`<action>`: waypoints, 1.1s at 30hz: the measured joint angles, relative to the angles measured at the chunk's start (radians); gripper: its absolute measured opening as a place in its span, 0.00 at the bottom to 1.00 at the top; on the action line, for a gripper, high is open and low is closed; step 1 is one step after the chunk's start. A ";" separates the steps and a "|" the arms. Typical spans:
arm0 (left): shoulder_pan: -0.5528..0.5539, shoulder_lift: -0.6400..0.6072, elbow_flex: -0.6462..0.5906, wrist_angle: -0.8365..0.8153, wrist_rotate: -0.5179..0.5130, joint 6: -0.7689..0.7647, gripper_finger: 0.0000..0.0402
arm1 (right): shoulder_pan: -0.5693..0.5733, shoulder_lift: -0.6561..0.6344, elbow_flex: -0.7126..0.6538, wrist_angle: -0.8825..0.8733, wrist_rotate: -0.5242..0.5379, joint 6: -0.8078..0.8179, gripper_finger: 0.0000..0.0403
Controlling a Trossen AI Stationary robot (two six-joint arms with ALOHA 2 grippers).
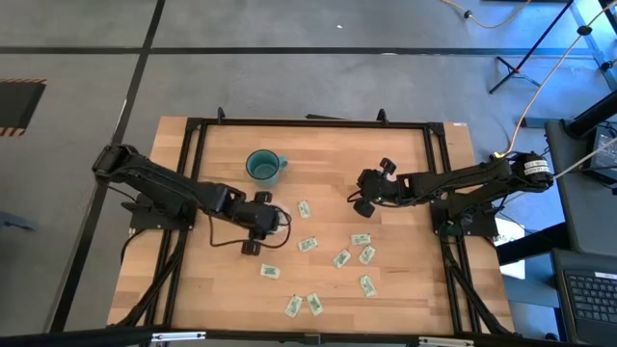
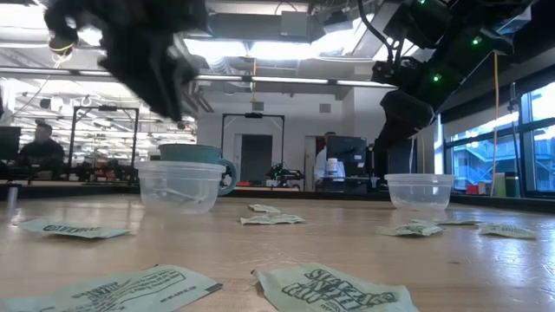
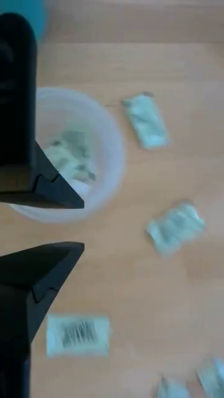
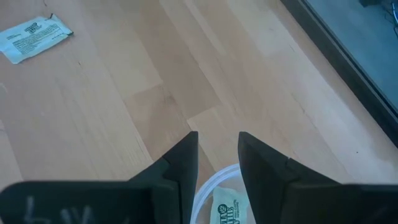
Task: Pick and place Stevia / Truvia into bins
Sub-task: Put the white stevia packet into the left transparent container
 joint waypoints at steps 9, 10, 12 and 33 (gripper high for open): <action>-0.126 -0.013 -0.005 0.066 0.158 0.086 0.28 | 0.000 0.000 0.000 0.002 0.000 0.000 0.29; -0.140 -0.006 -0.013 0.070 0.159 0.092 0.28 | 0.000 0.000 0.000 0.002 0.000 0.000 0.29; -0.162 0.015 -0.026 0.101 0.159 0.081 0.28 | 0.000 0.000 0.000 0.008 0.000 0.000 0.29; -0.241 0.328 -0.031 0.238 0.120 -0.041 0.27 | 0.000 0.000 0.000 0.027 0.000 0.000 0.29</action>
